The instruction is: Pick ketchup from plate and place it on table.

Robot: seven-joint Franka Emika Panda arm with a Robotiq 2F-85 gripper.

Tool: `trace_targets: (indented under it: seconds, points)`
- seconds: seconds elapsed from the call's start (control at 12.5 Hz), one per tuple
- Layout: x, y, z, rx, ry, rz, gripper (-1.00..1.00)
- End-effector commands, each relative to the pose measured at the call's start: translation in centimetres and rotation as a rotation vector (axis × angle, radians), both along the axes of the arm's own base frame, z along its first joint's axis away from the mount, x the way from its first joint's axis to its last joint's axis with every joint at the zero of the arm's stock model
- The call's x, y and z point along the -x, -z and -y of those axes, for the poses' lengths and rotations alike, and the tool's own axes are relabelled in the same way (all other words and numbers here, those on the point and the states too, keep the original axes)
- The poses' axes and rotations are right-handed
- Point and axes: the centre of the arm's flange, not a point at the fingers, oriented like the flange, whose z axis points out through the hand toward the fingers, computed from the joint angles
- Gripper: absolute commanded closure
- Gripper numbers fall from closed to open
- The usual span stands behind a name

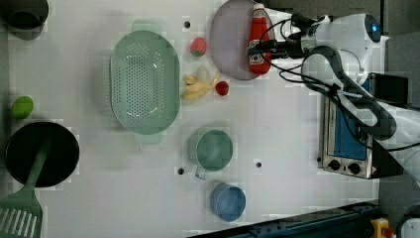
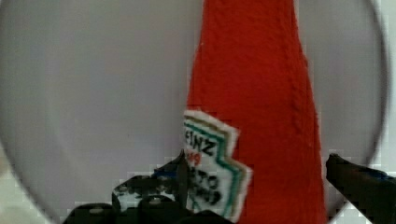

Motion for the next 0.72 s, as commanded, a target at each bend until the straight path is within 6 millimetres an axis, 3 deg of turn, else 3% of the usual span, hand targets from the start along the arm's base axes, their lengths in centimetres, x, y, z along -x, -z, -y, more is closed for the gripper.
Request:
trace_targets:
  seconds: [0.08, 0.32, 0.56, 0.72]
  points:
    - [-1.00, -0.18, -0.09, 0.013, -0.053, 0.062, -1.00]
    - [-1.11, 0.04, -0.09, 0.016, -0.054, 0.066, -0.91]
    - [-1.22, -0.08, -0.01, 0.018, -0.053, 0.071, -0.20]
    - [-1.49, -0.81, -0.15, 0.016, -0.051, 0.083, -0.19]
